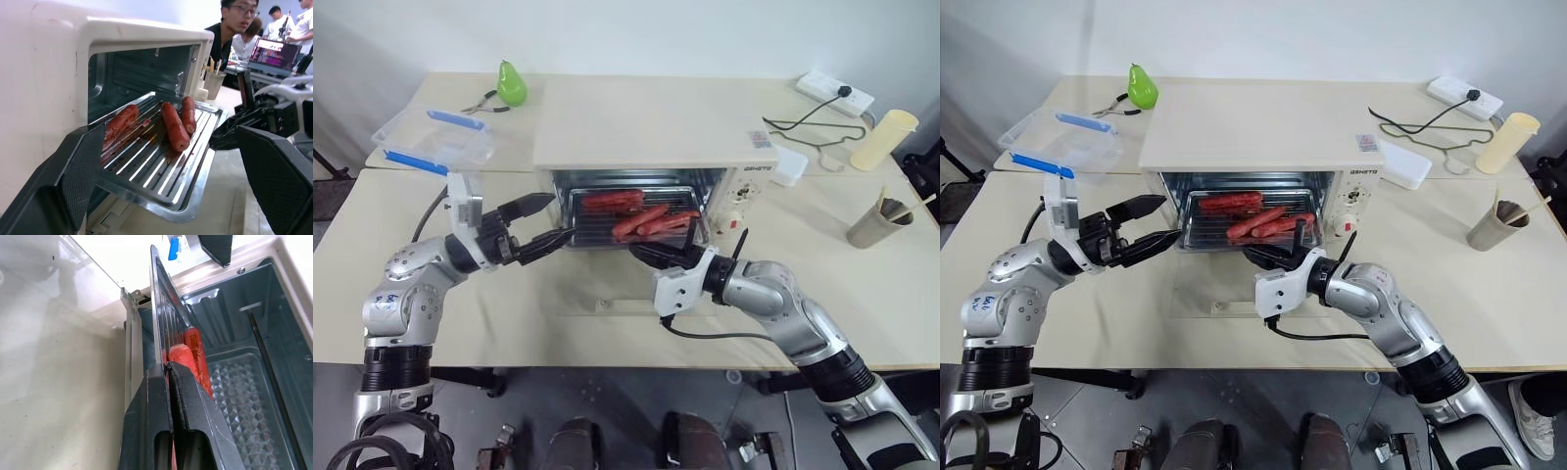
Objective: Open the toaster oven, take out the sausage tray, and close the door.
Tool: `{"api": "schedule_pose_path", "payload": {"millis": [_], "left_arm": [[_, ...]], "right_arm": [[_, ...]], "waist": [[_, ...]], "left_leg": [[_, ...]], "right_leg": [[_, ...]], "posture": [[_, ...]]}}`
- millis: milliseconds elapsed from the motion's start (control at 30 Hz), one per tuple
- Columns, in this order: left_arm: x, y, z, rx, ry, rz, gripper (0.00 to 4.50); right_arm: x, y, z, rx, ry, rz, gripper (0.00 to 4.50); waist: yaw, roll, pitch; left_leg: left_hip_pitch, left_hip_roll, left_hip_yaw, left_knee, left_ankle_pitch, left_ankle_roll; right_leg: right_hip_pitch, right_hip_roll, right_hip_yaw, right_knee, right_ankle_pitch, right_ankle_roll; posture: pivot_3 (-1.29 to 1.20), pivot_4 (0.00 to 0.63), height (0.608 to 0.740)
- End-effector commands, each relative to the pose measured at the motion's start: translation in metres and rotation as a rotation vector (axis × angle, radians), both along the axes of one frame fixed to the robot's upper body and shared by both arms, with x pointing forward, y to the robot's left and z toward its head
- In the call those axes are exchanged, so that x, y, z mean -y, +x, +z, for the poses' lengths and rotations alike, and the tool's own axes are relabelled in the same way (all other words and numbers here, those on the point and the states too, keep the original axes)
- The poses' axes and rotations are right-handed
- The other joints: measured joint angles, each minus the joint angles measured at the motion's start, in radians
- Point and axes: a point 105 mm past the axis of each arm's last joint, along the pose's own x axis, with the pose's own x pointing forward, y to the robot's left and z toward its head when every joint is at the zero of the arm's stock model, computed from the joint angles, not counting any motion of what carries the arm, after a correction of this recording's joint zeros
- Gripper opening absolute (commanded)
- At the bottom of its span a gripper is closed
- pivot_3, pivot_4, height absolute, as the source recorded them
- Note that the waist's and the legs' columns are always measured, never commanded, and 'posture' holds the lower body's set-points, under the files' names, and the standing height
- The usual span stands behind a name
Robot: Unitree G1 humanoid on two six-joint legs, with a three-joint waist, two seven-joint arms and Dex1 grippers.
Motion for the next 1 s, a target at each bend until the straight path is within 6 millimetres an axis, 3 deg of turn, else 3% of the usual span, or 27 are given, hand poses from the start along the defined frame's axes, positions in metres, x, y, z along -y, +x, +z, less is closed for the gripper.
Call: {"api": "schedule_pose_path", "payload": {"millis": [33,200,367,733,1000], "left_arm": [[-0.012,0.009,0.004,0.018,0.006,0.067,4.5],[-0.01,0.016,0.001,0.011,0.001,0.069,4.5],[-0.008,0.014,-0.003,-0.016,0.01,0.047,4.5],[-0.021,-0.019,-0.02,-0.469,0.026,0.018,4.5],[-0.007,-0.028,-0.018,-0.69,-0.051,-0.009,4.5]], "right_arm": [[0.009,-0.011,0.003,0.016,-0.007,0.013,0.03],[0.019,-0.028,-0.003,0.004,-0.002,0.005,0.03],[0.022,-0.033,-0.004,0.012,-0.002,-0.008,0.03],[0.019,-0.035,-0.005,0.032,-0.003,0.011,0.03],[0.021,-0.034,-0.015,0.009,-0.025,0.017,0.03]], "waist": [[0.006,0.0,0.0],[0.021,0.0,0.0],[0.014,0.0,0.0],[-0.008,0.0,0.0],[-0.006,-0.001,0.0]], "left_leg": [[0.0,0.0,0.0,0.0,0.0,0.0],[0.0,0.0,0.0,0.002,0.0,0.0],[0.0,0.0,0.002,0.003,0.0,0.0],[0.0,0.001,-0.001,0.0,0.0,0.0],[0.0,0.001,-0.003,0.001,0.0,0.0]], "right_leg": [[0.0,0.0,0.0,0.0,0.0,0.0],[0.001,0.0,0.0,0.0,0.0,0.0],[0.0,0.0,0.001,0.001,0.0,0.0],[-0.002,0.0,0.001,0.001,0.0,0.0],[-0.001,0.0,0.003,0.001,0.0,0.0]], "posture": [[0.0,0.15,0.74],[0.0,0.15,0.74],[0.0,0.15,0.74],[0.0,0.15,0.74],[0.0,0.15,0.74]]}}
